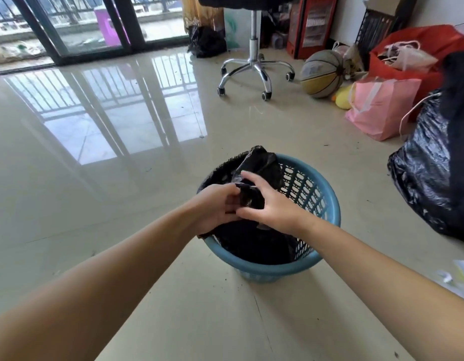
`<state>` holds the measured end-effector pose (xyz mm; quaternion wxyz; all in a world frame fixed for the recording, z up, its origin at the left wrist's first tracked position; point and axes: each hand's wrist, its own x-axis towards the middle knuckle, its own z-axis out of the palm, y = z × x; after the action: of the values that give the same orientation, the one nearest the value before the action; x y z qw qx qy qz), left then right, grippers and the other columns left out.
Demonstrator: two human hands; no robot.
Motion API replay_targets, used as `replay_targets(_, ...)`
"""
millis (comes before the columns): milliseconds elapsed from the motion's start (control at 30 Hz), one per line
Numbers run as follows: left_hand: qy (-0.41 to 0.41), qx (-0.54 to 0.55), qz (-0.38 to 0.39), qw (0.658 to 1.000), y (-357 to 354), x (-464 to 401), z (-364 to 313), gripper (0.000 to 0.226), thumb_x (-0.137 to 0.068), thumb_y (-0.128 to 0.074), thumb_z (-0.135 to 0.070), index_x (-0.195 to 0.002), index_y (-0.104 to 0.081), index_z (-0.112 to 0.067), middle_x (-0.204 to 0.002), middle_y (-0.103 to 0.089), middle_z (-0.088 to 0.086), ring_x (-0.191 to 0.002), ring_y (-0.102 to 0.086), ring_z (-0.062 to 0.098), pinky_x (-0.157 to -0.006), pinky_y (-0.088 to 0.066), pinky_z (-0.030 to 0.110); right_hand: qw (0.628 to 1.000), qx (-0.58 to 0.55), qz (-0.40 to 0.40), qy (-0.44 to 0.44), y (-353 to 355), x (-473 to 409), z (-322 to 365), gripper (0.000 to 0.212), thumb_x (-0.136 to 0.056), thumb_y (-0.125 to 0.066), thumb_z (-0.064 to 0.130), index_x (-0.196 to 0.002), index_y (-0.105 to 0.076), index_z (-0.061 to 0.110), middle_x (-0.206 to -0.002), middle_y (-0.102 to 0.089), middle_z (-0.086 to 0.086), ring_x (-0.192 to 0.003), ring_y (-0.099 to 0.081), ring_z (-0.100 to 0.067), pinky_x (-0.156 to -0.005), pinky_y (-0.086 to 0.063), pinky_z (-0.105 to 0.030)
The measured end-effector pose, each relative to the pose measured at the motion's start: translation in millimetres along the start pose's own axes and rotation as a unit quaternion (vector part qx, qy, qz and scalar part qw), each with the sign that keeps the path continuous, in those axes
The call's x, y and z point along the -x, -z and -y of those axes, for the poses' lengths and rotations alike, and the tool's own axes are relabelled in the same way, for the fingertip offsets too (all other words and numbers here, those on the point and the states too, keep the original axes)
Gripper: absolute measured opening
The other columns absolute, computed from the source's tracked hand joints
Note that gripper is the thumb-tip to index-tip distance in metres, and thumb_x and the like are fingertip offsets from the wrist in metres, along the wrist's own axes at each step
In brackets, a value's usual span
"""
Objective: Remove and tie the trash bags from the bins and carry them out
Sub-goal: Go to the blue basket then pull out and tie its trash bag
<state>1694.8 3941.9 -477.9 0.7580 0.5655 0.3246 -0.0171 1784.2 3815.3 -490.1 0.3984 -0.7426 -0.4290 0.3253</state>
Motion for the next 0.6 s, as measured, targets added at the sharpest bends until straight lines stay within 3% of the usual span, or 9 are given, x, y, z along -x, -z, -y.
replay_targets(67,-0.001,-0.023,0.006,1.0,10,2,-8,0.021,-0.095,-0.041,-0.007,-0.089,-0.061,-0.008,-0.087,-0.066,0.01,-0.08,-0.064,0.02,-0.077,-0.057,0.03,0.996,0.09,-0.019,0.009,1,-5,-7,0.05,-0.087,-0.061,0.015,-0.133,-0.047,0.027,-0.123,-0.061,0.005,-0.112,-0.054,-0.006,-0.092,-0.037,-0.014)
replay_targets(133,-0.061,-0.239,-0.055,0.967,20,3,-12,0.02,-0.093,-0.043,-0.009,-0.091,-0.063,-0.013,-0.087,-0.066,0.006,-0.079,-0.062,0.017,-0.071,-0.056,0.025,0.989,0.115,-0.089,0.003,7,-8,-15,0.03,-0.086,-0.054,0.006,-0.11,-0.064,0.021,-0.101,-0.07,-0.002,-0.096,-0.063,-0.016,-0.079,-0.043,-0.017)
replay_targets(200,-0.137,-0.49,-0.106,0.854,31,4,-9,0.016,-0.09,-0.056,-0.027,-0.103,-0.056,-0.016,-0.09,-0.058,-0.001,-0.084,-0.056,0.017,-0.071,-0.048,0.026,0.987,0.084,-0.135,-0.007,15,-9,-19,0.026,-0.085,-0.049,0.003,-0.091,-0.067,0.02,-0.081,-0.069,-0.001,-0.079,-0.063,-0.015,-0.066,-0.043,-0.011)
replay_targets(233,-0.142,-0.574,-0.11,0.799,38,5,-5,0.036,-0.086,-0.062,-0.039,-0.111,-0.05,-0.016,-0.097,-0.054,-0.003,-0.09,-0.052,0.018,-0.077,-0.045,0.029,0.987,0.068,-0.148,-0.013,17,-10,-21,0.026,-0.086,-0.048,0.002,-0.085,-0.065,0.022,-0.073,-0.066,0.003,-0.071,-0.059,-0.012,-0.06,-0.041,-0.009)
replay_targets(300,-0.104,-0.676,-0.077,0.726,49,4,4,0.065,-0.076,-0.067,-0.054,-0.122,-0.041,-0.016,-0.116,-0.046,0.001,-0.11,-0.045,0.02,-0.093,-0.042,0.034,0.985,0.053,-0.164,-0.03,18,-13,-24,0.027,-0.087,-0.046,0.002,-0.076,-0.06,0.023,-0.064,-0.058,0.006,-0.062,-0.051,-0.011,-0.057,-0.041,-0.016)
replay_targets(367,-0.089,-0.731,-0.053,0.674,54,3,12,0.056,-0.08,-0.065,-0.047,-0.12,-0.043,-0.015,-0.123,-0.042,0.005,-0.119,-0.041,0.024,-0.097,-0.042,0.037,0.983,0.035,-0.173,-0.049,15,-15,-28,0.026,-0.088,-0.045,0.004,-0.075,-0.059,0.022,-0.064,-0.058,0.001,-0.06,-0.049,-0.014,-0.059,-0.042,-0.027)
replay_targets(467,-0.124,-0.679,-0.125,0.712,61,1,4,0.023,-0.087,-0.052,-0.02,-0.107,-0.052,-0.011,-0.11,-0.047,0.009,-0.103,-0.054,0.032,-0.082,-0.046,0.036,0.98,0.013,-0.18,-0.085,13,-15,-28,0.022,-0.088,-0.044,0.006,-0.094,-0.058,0.022,-0.086,-0.062,-0.003,-0.074,-0.055,-0.018,-0.072,-0.048,-0.034)
replay_targets(533,-0.174,-0.629,-0.217,0.726,67,1,-7,0.014,-0.088,-0.05,-0.016,-0.098,-0.057,-0.008,-0.1,-0.053,0.012,-0.09,-0.057,0.035,-0.077,-0.05,0.041,0.978,-0.017,-0.164,-0.127,14,-14,-27,0.032,-0.09,-0.042,0.008,-0.118,-0.055,0.018,-0.107,-0.059,0.0,-0.094,-0.056,-0.017,-0.088,-0.048,-0.034)
replay_targets(600,-0.242,-0.542,-0.285,0.753,63,0,-16,0.011,-0.087,-0.051,-0.01,-0.092,-0.059,-0.004,-0.091,-0.058,0.016,-0.083,-0.058,0.036,-0.074,-0.05,0.042,0.976,-0.04,-0.159,-0.141,13,-14,-27,0.04,-0.092,-0.039,0.009,-0.13,-0.051,0.015,-0.12,-0.056,0.001,-0.111,-0.053,-0.017,-0.1,-0.045,-0.034)
